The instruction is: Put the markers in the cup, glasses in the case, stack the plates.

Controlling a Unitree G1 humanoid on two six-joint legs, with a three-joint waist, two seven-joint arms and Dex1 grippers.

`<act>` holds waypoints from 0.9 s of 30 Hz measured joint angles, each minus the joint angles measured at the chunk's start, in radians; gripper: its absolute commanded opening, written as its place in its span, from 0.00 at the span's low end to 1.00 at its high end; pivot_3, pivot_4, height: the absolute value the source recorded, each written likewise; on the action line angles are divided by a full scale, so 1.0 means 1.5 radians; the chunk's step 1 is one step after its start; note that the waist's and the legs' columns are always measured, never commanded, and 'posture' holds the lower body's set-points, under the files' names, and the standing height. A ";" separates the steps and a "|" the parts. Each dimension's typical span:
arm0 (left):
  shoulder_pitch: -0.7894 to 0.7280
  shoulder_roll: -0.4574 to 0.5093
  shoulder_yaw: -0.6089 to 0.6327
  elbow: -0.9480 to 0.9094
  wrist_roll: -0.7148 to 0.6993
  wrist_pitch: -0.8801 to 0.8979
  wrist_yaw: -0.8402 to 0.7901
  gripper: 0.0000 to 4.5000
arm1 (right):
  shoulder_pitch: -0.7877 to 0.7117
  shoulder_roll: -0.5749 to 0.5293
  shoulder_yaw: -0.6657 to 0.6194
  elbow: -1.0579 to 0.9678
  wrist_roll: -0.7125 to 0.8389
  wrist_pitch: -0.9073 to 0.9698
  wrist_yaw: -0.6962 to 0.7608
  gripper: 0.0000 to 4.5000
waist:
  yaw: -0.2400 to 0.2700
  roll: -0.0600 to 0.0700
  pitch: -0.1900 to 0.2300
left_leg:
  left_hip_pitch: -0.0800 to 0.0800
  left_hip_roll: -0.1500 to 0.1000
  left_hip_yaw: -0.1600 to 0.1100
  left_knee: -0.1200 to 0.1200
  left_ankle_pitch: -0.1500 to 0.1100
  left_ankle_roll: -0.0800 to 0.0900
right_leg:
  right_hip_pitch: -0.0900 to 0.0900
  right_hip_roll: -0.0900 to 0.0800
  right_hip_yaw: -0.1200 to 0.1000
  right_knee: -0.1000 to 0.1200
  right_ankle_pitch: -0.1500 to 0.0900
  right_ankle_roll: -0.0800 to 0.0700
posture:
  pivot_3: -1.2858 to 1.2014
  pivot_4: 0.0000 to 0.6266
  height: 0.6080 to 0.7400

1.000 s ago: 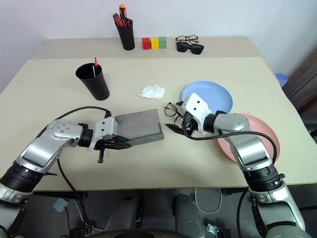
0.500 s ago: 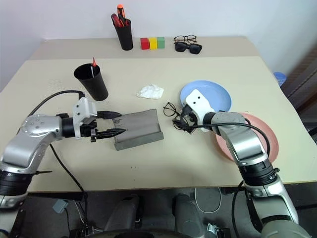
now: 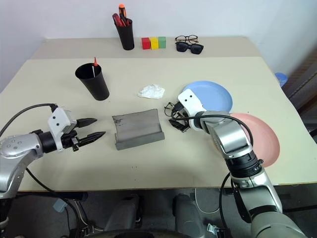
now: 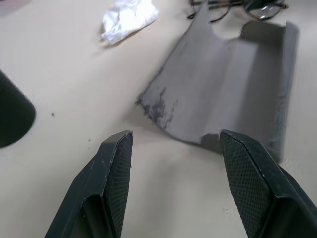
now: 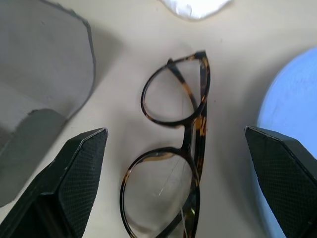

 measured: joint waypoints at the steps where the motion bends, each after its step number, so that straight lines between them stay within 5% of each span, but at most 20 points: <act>1: 0.005 0.000 0.000 -0.007 -0.002 0.002 0.000 0.63 | -0.003 0.000 0.002 0.000 0.000 0.004 -0.002 0.89 | 0.000 0.000 0.000 | 0.000 0.000 0.000 0.000 0.000 0.000 | 0.000 0.000 0.000 0.000 0.000 0.000 | 0.52 0.24 1.00; 4: 0.014 -0.001 0.000 -0.012 -0.013 0.003 -0.001 0.63 | -0.006 0.001 0.004 0.001 0.000 0.007 -0.003 0.62 | 0.000 0.000 0.000 | 0.000 0.000 0.000 0.000 0.000 0.000 | 0.000 0.000 0.000 0.000 0.000 0.000 | 0.52 0.24 1.00; 9: 0.014 -0.006 0.000 -0.012 -0.015 0.002 -0.001 0.63 | -0.011 0.013 0.005 0.007 0.000 0.007 -0.010 0.04 | -0.001 0.000 0.000 | 0.000 0.000 0.000 0.000 0.000 0.000 | 0.000 0.000 0.000 0.000 0.000 0.000 | 0.52 0.24 1.00; 10: 0.013 -0.008 0.000 -0.013 -0.016 0.002 -0.001 0.63 | -0.011 0.015 0.006 0.010 0.000 0.007 -0.013 0.01 | -0.001 0.000 0.000 | 0.000 0.000 0.000 0.000 0.000 0.000 | 0.000 0.000 0.000 0.000 0.000 0.000 | 0.52 0.24 1.00; 21: 0.015 -0.019 -0.003 -0.025 -0.026 -0.011 -0.004 0.63 | -0.012 0.014 0.016 0.015 -0.007 0.001 -0.016 0.01 | 0.000 0.000 0.000 | 0.000 0.000 0.000 0.000 0.000 0.000 | 0.000 0.000 0.000 0.000 0.000 0.000 | 0.52 0.24 1.00; 24: 0.021 -0.020 -0.002 -0.015 -0.024 -0.022 -0.008 0.63 | -0.012 0.001 0.019 0.013 -0.013 -0.021 -0.008 0.20 | -0.001 0.000 0.000 | 0.000 0.000 0.000 0.000 0.000 0.000 | 0.000 0.000 0.000 0.000 0.000 0.000 | 0.52 0.24 1.00; 27: 0.027 -0.021 -0.003 -0.001 -0.021 -0.037 -0.014 0.63 | -0.021 -0.016 0.024 0.014 -0.025 -0.040 -0.002 0.53 | 0.000 0.000 0.000 | 0.000 0.000 0.000 0.000 0.000 0.000 | 0.000 0.000 0.000 0.000 0.000 0.000 | 0.52 0.24 1.00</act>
